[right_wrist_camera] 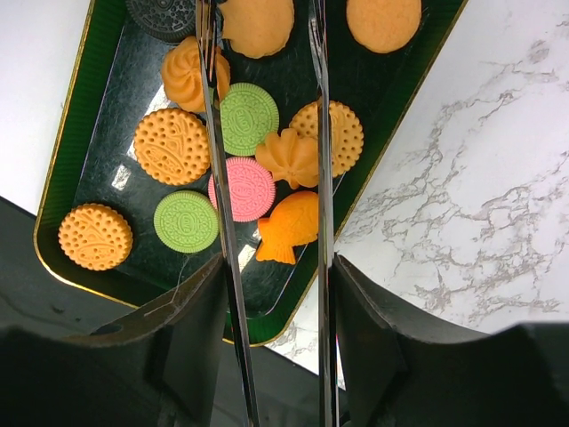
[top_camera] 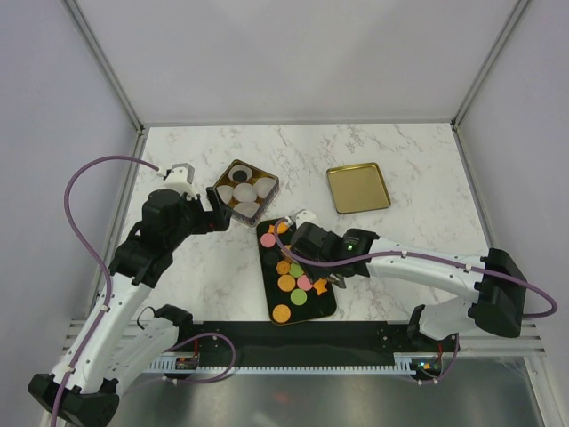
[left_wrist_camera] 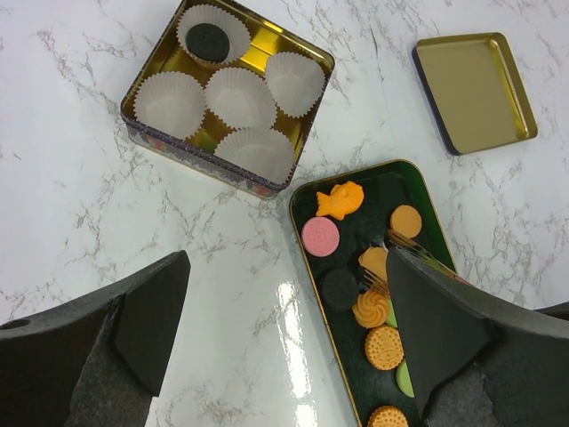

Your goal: Pack the cookies

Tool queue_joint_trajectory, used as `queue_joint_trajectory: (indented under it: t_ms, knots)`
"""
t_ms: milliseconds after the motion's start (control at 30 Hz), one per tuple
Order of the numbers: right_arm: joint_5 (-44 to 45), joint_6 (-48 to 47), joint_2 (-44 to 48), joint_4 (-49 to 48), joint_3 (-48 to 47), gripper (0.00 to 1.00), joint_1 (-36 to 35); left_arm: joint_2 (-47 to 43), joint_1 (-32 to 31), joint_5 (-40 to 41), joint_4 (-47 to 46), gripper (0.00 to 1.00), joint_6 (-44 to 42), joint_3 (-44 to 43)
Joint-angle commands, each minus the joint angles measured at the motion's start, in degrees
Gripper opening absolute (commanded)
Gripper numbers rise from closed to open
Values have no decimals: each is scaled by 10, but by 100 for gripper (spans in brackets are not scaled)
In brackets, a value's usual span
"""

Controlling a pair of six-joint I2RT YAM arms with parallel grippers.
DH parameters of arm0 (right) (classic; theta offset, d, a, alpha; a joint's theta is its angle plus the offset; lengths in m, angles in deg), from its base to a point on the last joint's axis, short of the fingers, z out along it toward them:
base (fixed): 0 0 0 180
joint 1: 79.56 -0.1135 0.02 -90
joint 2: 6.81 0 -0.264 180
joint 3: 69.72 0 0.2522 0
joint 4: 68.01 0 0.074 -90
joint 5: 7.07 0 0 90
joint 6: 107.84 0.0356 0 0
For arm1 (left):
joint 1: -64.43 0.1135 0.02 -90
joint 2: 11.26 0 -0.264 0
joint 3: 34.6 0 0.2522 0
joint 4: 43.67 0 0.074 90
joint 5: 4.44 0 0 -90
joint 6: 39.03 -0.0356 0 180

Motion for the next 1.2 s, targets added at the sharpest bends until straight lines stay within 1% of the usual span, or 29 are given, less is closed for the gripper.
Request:
queue_joint_trajectory:
  t_ms: [0,233,333,367,500,567,767,900,1100,1167]
  knots:
    - [14,8,-10,-18,-1,56,-7,0,4,-12,-25,100,-7,1]
    - [22,10,-18,-17,0,51,-14,0,4,-14,-25,100,-7,2]
    - [26,10,-22,-11,-2,46,-14,1,4,-16,-25,100,-7,1]
    - [27,10,-22,-7,-5,43,-14,0,4,-16,-25,100,-7,1]
    - [43,5,-18,14,-20,36,-14,-2,4,-16,-25,100,-6,2]
    - [53,-1,-15,22,-39,34,-14,-2,4,-16,-26,100,-6,1]
    - [69,-37,-37,39,-119,34,4,-4,5,-15,-25,100,-7,2]
    - [58,-64,-66,30,-195,34,50,-2,5,-16,-25,100,-6,1]
    - [30,-96,-140,-17,-285,34,106,-1,6,-21,-26,100,-6,0]
    - [26,-104,-179,-28,-308,34,118,0,6,-22,-25,100,-6,1]
